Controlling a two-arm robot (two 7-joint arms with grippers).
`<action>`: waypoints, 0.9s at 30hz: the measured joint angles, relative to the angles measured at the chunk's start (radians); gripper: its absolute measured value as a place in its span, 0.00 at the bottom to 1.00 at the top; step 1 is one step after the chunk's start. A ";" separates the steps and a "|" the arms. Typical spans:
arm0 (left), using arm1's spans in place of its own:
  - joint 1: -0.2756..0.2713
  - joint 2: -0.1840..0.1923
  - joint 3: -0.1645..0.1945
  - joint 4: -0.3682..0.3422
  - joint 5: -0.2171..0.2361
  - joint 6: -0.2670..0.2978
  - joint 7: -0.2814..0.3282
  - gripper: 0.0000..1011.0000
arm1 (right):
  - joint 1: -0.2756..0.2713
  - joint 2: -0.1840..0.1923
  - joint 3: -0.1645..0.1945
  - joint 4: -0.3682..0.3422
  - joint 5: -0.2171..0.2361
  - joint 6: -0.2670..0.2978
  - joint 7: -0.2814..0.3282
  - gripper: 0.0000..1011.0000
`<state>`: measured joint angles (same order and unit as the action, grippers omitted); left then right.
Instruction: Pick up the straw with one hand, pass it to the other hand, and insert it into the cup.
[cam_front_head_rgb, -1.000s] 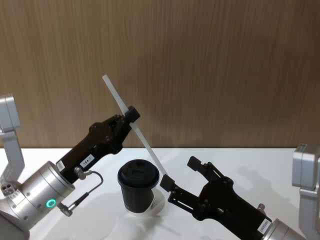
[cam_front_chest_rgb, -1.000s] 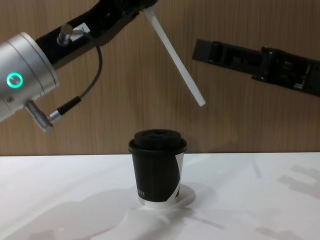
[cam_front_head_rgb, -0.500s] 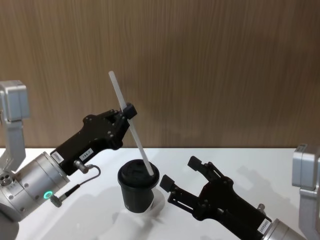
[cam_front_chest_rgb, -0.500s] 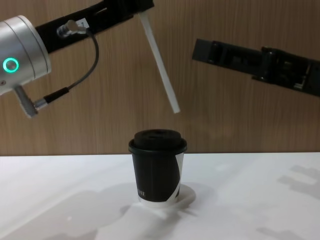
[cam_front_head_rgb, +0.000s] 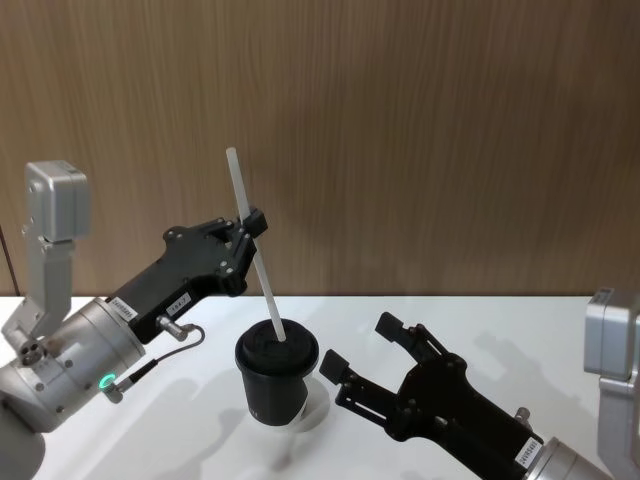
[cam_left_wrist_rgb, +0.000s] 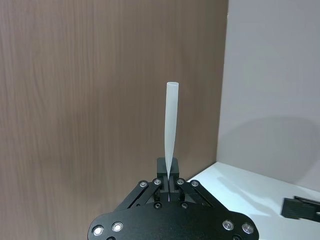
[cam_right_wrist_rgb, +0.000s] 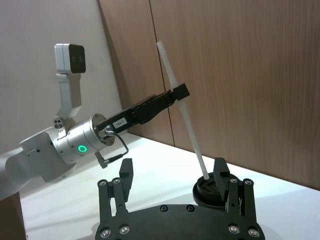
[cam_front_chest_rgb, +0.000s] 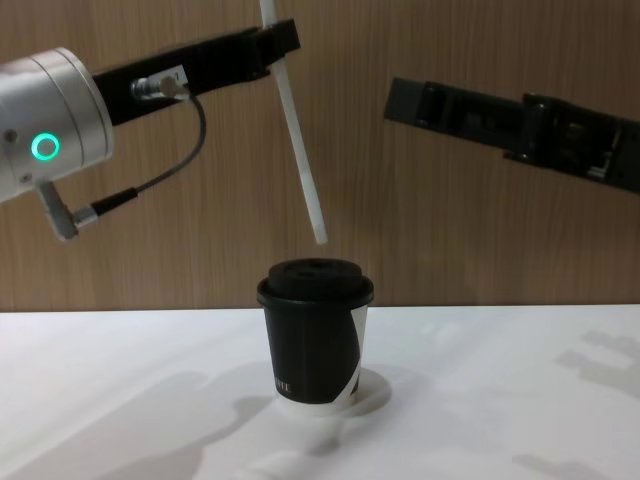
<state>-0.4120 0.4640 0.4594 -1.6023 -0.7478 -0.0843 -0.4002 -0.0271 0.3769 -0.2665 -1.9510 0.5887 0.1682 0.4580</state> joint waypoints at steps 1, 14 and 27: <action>-0.003 -0.004 0.001 0.008 0.008 -0.002 0.004 0.00 | 0.000 0.000 0.000 0.000 0.000 0.000 0.000 0.99; -0.027 -0.040 0.010 0.072 0.051 -0.011 0.028 0.00 | 0.000 0.000 0.000 0.000 0.000 0.000 0.000 0.99; -0.052 -0.070 0.011 0.117 0.076 -0.019 0.031 0.00 | 0.000 0.000 0.000 0.000 0.000 0.000 0.000 0.99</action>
<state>-0.4643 0.3945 0.4705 -1.4850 -0.6719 -0.1034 -0.3697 -0.0271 0.3769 -0.2665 -1.9510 0.5887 0.1682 0.4580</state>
